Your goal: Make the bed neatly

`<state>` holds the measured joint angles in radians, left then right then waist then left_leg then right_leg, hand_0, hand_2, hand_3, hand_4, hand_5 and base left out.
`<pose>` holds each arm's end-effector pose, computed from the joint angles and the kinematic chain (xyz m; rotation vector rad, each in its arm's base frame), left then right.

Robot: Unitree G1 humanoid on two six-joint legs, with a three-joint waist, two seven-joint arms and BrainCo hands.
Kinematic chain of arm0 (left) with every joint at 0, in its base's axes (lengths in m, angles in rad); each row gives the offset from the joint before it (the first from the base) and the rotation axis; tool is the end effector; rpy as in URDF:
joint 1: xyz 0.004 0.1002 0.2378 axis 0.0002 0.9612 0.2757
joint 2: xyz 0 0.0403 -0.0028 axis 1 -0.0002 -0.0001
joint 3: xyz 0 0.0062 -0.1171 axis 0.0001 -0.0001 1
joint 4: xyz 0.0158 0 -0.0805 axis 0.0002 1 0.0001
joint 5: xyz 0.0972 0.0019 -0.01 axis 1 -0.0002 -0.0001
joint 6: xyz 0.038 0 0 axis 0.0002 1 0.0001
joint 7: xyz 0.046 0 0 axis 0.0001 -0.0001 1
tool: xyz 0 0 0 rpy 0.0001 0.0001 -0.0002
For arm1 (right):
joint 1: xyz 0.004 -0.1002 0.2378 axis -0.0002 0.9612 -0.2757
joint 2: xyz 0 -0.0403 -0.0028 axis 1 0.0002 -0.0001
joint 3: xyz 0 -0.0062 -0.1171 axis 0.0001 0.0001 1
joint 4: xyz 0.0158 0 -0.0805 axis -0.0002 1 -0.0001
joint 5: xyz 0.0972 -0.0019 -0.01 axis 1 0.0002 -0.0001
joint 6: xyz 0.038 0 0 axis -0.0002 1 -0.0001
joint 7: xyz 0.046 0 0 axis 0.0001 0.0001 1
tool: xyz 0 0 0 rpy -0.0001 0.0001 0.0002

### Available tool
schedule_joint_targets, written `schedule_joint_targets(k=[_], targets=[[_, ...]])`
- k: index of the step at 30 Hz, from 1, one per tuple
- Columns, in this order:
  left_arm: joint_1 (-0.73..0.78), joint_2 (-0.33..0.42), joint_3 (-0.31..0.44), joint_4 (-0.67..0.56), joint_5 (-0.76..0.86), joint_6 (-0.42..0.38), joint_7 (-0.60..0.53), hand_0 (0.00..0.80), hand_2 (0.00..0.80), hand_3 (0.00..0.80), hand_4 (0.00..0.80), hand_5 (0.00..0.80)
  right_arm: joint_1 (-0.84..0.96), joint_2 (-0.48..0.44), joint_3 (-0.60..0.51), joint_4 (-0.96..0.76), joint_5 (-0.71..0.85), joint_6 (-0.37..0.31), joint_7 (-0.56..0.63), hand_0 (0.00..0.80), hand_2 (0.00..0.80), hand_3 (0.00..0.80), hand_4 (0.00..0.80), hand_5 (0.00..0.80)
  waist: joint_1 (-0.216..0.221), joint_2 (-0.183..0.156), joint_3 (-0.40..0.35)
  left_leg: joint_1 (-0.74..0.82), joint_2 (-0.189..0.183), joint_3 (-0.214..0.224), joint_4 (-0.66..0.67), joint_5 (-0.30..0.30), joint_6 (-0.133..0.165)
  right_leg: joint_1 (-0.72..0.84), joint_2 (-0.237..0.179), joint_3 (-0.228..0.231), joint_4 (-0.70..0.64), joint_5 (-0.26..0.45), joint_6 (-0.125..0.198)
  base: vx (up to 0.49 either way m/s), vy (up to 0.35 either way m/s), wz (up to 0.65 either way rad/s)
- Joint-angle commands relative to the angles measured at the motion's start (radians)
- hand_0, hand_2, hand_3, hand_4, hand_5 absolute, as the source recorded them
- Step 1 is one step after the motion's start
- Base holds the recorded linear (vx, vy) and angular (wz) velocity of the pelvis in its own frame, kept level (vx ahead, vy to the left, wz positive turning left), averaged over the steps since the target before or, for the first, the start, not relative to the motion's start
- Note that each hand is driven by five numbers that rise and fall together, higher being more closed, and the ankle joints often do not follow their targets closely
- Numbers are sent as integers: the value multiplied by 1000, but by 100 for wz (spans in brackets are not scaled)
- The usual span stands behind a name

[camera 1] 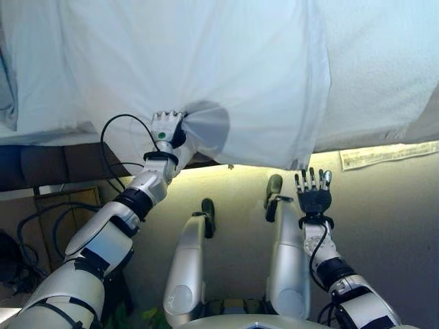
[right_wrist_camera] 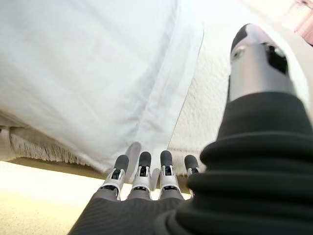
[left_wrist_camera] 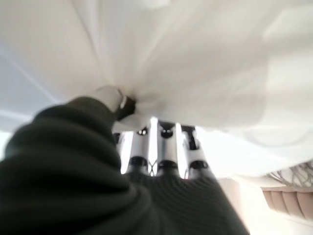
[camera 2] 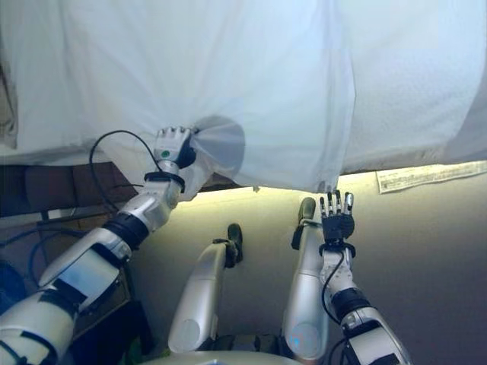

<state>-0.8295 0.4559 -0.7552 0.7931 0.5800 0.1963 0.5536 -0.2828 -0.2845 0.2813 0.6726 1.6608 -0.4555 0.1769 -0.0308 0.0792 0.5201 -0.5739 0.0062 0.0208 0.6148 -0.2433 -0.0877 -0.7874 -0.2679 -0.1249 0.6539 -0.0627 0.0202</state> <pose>0.3370 0.1671 0.0798 1.5156 -0.3018 0.1584 0.2373 -0.2017 -0.0208 1.1290 -0.0441 -0.2996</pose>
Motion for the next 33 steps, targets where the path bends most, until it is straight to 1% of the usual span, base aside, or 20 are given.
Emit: schedule_joint_targets(k=[1, 3, 5, 9, 10, 12, 17, 21, 26, 27, 28, 30, 33], targets=[[94, 67, 82, -13, 61, 10, 10, 800, 800, 800, 800, 800, 64, 15, -57, -70, -36, -50, -4, 0, 0, 0, 0, 0, 37, 27, -18, -50, -19, 32, -102, 220, 80, 81, 6, -13, -66, 75, 114, -5, 30, 8], [113, 63, 75, -9, 130, 19, 6, 800, 800, 800, 800, 800, 59, 21, -64, -78, -50, -53, -21, 0, 0, 0, 0, 0, 40, 31, -21, -43, -18, 32, -108, 224, 76, 88, -3, -17, -69, 76, 119, -6, 41, 1], [123, 67, 61, -6, 163, 29, 5, 800, 800, 800, 800, 800, 54, 24, -65, -87, -70, -56, -40, 0, 0, 0, 0, 0, 41, 33, -29, -31, -17, 31, -126, 229, 70, 100, -8, -21, -87, 79, 122, -5, 46, 7], [141, 85, 56, 14, 185, 59, 20, 800, 800, 800, 800, 800, 50, 26, -68, -91, -92, -69, -71, 0, 0, 0, 0, 0, 45, 41, -44, 8, -14, 29, -175, 246, 60, 135, -12, -23, -133, 87, 128, 7, 66, 9], [141, 91, 56, 27, 191, 80, 16, 800, 800, 800, 800, 800, 50, 27, -69, -90, -91, -74, -73, 0, 0, 0, 0, 0, 46, 43, -48, 20, -14, 28, -189, 252, 56, 146, -13, -25, -147, 90, 131, 10, 50, 1], [143, 101, 60, 64, 199, 82, 15, 800, 800, 800, 800, 800, 50, 30, -76, -80, -93, -75, -71, 0, 0, 0, 0, 0, 51, 44, -60, 42, -13, 26, -215, 262, 50, 172, -18, -32, -173, 94, 136, 19, 47, 1], [154, 86, 57, 137, 158, 50, 43, 800, 800, 800, 800, 800, 42, 41, -69, -75, -103, -81, -79, 0, 0, 0, 0, 0, 58, 38, -87, 79, -12, 19, -259, 277, 40, 218, -23, -45, -222, 101, 145, 23, 28, 6], [166, 56, 56, 159, 101, -3, 71, 800, 800, 800, 800, 800, 39, 58, -73, -66, -96, -87, -83, 0, 0, 0, 0, 0, 70, 30, -100, 88, -9, 19, -260, 274, 39, 237, -33, -54, -232, 104, 151, 6, -7, 9], [181, 2, 52, 160, 69, -4, 86, 800, 800, 800, 800, 800, 22, 77, -70, -73, -114, -81, -102, 0, 0, 0, 0, 0, 81, 16, -92, 81, -6, 14, -244, 266, 40, 240, -42, -65, -226, 106, 153, -8, -14, 3], [182, -6, 53, 161, 55, -11, 97, 527, 527, 527, 527, 527, 17, 81, -67, -78, -115, -87, -110, 0, 0, 0, 0, 0, 83, 14, -88, 78, -5, 13, -244, 267, 39, 239, -43, -67, -227, 107, 154, -52, -39, 8], [183, -12, 55, 161, 39, -16, 107, 0, 0, 0, 0, 0, 13, 84, -63, -83, -112, -92, -117, 0, 0, 0, 0, 0, 86, 11, -86, 75, -4, 12, -245, 268, 39, 238, -44, -70, -228, 109, 155, -61, -41, 14], [180, -25, 53, 152, 15, -8, 84, 0, 0, 0, 0, 0, 6, 89, -54, -93, -110, -103, -129, 0, 0, 0, 0, 0, 89, 6, -81, 68, -2, 11, -244, 270, 38, 232, -45, -75, -226, 111, 156, -66, -36, 15], [185, -41, 59, 147, -19, -33, 74, 0, 0, 0, 0, 0, 6, 97, -49, -108, -107, -114, -138, 0, 0, 0, 0, 0, 94, -5, -79, 66, -1, 8, -246, 268, 38, 236, -48, -82, -233, 115, 159, -48, -48, 7]])
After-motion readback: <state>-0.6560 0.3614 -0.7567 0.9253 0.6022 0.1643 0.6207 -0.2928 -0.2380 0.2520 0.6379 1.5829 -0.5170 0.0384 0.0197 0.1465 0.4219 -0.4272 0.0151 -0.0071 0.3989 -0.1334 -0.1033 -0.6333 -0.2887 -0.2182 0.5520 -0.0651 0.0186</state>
